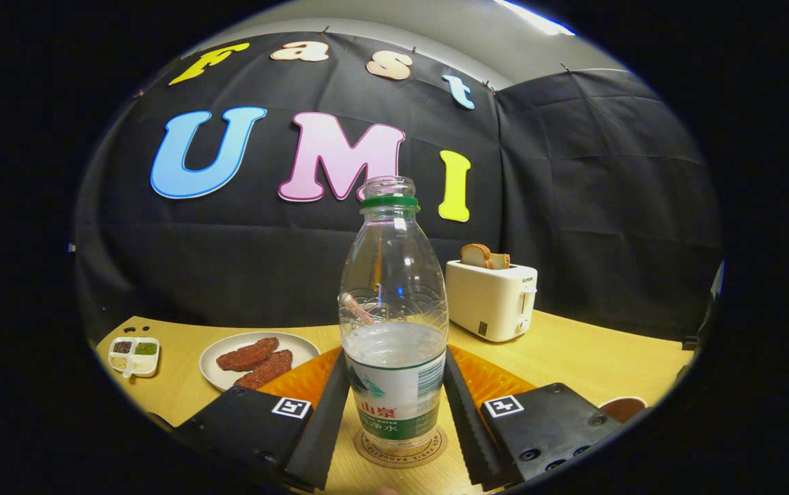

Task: Take the bottle from table, then pour the juice into the cup, finally place the bottle on the coaster

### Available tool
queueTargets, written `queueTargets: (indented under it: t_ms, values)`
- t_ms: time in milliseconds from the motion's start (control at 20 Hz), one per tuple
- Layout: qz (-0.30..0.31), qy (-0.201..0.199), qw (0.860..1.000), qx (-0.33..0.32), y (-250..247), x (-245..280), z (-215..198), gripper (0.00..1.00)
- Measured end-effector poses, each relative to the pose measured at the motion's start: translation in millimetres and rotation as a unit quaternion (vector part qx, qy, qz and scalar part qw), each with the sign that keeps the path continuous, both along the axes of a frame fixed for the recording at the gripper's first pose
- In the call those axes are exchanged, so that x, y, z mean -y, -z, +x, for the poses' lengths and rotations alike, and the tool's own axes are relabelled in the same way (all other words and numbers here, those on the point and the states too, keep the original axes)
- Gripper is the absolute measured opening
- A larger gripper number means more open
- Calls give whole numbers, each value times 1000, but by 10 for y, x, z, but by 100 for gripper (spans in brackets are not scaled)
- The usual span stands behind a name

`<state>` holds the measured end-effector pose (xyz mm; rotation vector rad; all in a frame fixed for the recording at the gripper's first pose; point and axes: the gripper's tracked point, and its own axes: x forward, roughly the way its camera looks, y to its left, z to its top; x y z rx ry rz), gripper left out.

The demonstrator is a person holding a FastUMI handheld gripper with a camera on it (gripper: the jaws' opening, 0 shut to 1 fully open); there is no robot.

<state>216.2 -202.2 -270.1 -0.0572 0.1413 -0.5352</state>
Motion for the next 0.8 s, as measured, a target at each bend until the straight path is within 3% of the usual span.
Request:
queueTargets:
  t_ms: [800]
  values:
    - [9, 35, 999, 11, 266, 90, -51, 77]
